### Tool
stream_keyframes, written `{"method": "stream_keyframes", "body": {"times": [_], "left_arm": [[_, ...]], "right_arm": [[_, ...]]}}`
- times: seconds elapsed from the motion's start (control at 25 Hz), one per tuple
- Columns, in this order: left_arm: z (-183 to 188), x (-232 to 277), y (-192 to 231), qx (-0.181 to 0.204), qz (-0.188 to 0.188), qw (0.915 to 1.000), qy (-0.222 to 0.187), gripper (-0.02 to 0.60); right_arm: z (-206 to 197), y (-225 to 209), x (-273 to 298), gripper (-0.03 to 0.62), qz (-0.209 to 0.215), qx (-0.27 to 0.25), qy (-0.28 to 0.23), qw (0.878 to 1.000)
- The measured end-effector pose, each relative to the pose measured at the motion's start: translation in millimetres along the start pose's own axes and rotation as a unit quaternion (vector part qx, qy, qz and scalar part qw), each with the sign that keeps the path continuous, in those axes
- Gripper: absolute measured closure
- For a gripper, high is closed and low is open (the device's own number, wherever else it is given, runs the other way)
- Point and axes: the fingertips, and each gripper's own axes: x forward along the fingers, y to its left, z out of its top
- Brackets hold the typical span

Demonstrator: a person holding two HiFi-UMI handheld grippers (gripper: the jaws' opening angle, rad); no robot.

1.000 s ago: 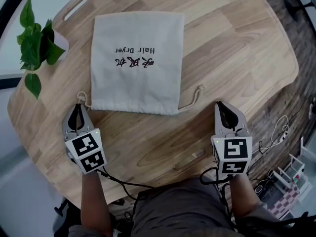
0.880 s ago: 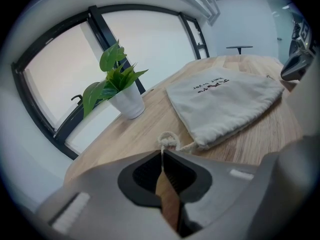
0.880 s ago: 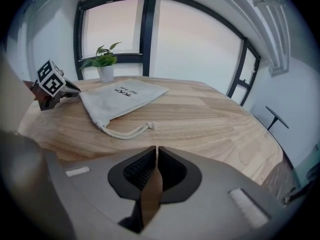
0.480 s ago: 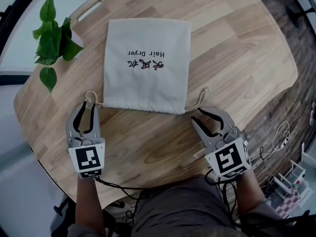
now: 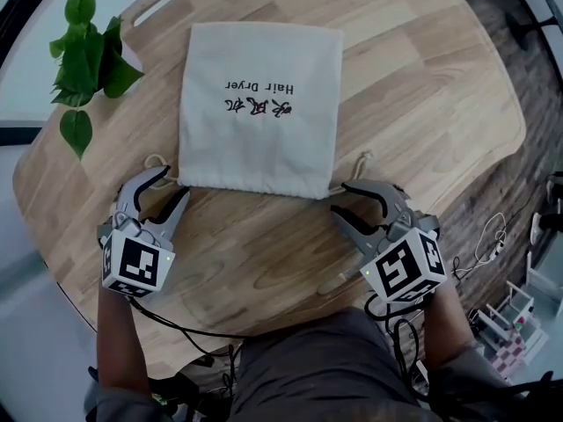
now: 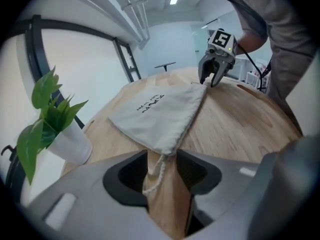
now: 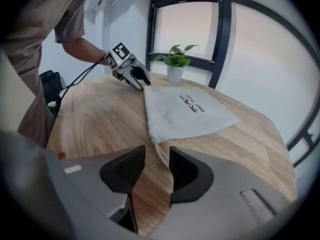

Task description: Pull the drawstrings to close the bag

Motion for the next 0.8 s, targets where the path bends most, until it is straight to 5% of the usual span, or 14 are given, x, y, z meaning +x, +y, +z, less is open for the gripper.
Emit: {"method": "stream_keyframes", "body": {"times": [0.32,0.48,0.68,0.8], "left_arm": [[-1.3,6.1,-6.6,0.040,-0.144,0.9883,0.030,0.399],[-1.7,6.6,-9.3,0.036,-0.174,0.9831,0.042,0.415],[-11.6,2.5,-11.8,0.073,-0.187,0.9766,0.077,0.553],[-12.1,2.3,-13.8,0.084,-0.187,0.9752,0.085,0.563]], "right_arm": [[-4.1,0.4,9.1,0.413,0.065,-0.032,0.006,0.997],[-3.1,-4.4,11.2,0.408,0.081,-0.021,0.009,0.996],[-1.3,-1.8,12.8,0.427,0.103,-0.041,0.020,0.994],[-0.8,-1.0,13.9,0.474,0.099,-0.061,0.029,0.993]]}}
